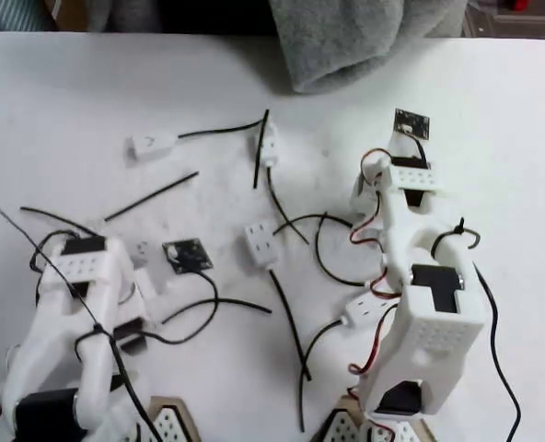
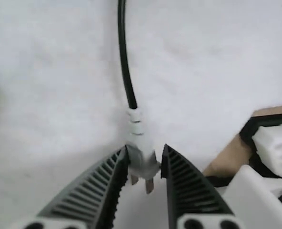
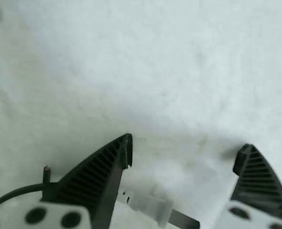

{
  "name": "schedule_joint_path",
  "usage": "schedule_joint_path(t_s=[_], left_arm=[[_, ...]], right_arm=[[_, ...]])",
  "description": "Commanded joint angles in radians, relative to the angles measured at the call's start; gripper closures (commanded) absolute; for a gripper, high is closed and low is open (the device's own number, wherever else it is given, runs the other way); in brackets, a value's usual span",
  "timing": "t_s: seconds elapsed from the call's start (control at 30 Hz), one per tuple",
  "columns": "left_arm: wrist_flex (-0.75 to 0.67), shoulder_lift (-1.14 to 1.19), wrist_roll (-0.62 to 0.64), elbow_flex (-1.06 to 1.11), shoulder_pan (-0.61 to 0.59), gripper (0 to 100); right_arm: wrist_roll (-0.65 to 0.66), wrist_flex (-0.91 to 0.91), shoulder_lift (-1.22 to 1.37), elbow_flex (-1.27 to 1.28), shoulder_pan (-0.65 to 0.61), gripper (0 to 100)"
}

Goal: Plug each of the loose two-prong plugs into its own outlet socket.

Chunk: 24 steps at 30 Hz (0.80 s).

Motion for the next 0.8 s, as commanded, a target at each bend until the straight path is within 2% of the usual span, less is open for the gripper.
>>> schedule_joint_path(t_s=[0.0, 0.43, 0.77], left_arm=[[-0.029, -0.022, -0.015, 0.014, -0.008, 86], [-0.120, -0.013, -0.017, 0.014, -0.021, 86], [-0.117, -0.012, -0.014, 0.023, -0.028, 86]], right_arm=[[0.012, -0.013, -0.035, -0.003, -0.016, 65.8], [0.012, -0.008, -0.035, -0.003, -0.016, 65.8], [0.014, -0.007, -0.035, -0.003, -0.015, 65.8]])
